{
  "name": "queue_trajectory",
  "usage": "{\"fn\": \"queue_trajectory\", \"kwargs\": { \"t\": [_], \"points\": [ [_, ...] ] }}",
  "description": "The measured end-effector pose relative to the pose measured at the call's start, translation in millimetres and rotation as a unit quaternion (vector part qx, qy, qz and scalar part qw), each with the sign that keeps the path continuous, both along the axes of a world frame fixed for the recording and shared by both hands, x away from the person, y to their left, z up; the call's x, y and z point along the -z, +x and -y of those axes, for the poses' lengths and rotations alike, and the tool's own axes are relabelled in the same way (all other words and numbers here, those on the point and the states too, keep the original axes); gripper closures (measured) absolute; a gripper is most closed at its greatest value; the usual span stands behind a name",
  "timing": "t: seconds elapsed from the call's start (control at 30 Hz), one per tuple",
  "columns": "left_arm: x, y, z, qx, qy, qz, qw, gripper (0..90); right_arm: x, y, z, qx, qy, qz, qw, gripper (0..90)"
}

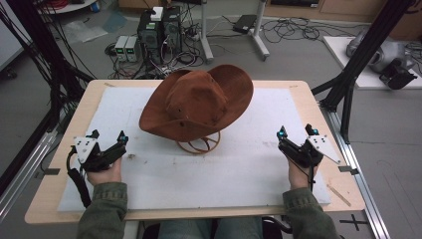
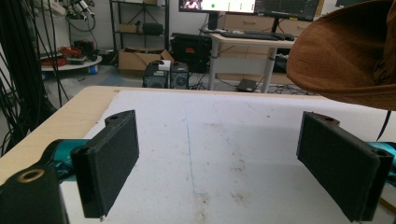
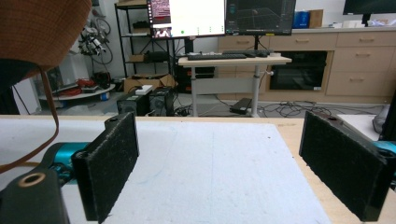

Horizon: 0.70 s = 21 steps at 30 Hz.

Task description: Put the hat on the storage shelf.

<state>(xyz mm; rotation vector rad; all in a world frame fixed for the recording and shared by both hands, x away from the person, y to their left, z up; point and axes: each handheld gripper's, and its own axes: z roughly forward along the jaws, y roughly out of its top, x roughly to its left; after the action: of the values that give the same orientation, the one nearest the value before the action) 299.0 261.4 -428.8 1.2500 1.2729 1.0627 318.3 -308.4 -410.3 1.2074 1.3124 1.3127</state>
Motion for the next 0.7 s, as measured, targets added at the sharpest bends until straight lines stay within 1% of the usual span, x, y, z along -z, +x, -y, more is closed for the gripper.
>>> {"fn": "queue_trajectory", "kwargs": {
  "t": [0.03, 0.13, 0.2, 0.23, 0.33, 0.7],
  "points": [
    [0.1, -0.2, -0.2, 0.000, -0.001, 0.000, 1.0000, 13.3, 0.7, 0.0, -0.2, 0.000, 0.002, -0.004, 1.0000, 11.7],
    [0.3, -0.4, -0.7, 0.001, -0.002, -0.001, 1.0000, 13.3, 1.2, 0.0, -0.2, -0.001, -0.008, 0.002, 1.0000, 11.6],
    [0.3, -0.8, -0.7, -0.001, -0.002, -0.002, 1.0000, 13.3, 1.2, -0.4, -1.5, -0.002, -0.004, 0.002, 1.0000, 11.7],
    [0.4, -0.8, -0.8, -0.001, -0.002, 0.000, 1.0000, 13.3, 1.5, -0.1, -1.5, -0.003, -0.009, 0.002, 1.0000, 11.6],
    [0.3, -0.9, -0.8, 0.000, -0.001, -0.001, 1.0000, 13.2, 1.6, -0.6, -2.6, -0.004, -0.006, 0.000, 1.0000, 11.6],
    [0.7, -0.2, -0.9, 0.001, -0.002, -0.002, 1.0000, 13.3, 1.4, -0.9, -3.0, -0.004, -0.007, 0.003, 1.0000, 11.6]
  ]
}}
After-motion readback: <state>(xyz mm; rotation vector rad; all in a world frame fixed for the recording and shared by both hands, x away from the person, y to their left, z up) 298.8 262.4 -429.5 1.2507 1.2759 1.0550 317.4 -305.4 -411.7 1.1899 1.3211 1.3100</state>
